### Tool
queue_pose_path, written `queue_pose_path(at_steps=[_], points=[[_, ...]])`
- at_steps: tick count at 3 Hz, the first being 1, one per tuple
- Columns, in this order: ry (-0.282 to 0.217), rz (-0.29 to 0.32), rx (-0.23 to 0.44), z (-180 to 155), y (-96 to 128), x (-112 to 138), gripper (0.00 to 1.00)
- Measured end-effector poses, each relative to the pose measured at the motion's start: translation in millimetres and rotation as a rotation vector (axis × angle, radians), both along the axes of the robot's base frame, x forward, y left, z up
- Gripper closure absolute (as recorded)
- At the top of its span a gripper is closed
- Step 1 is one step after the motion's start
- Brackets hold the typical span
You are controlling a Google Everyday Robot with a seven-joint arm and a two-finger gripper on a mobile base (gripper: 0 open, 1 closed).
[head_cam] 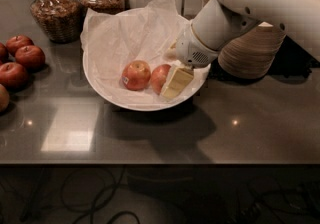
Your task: Pick apple from white bowl
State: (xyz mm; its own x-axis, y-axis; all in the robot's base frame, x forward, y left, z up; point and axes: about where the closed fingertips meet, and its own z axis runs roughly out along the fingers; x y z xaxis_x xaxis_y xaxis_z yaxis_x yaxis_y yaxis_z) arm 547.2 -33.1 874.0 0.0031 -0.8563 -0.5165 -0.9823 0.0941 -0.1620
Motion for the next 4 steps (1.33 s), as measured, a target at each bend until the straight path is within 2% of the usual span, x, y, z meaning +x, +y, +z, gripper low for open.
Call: queue_pose_path(at_steps=[3,4], points=[[0.024,0.008,-0.009,-15.3,4.2,7.1,0.28],[0.024,0.008,-0.009,-15.3,4.2,7.1,0.47]])
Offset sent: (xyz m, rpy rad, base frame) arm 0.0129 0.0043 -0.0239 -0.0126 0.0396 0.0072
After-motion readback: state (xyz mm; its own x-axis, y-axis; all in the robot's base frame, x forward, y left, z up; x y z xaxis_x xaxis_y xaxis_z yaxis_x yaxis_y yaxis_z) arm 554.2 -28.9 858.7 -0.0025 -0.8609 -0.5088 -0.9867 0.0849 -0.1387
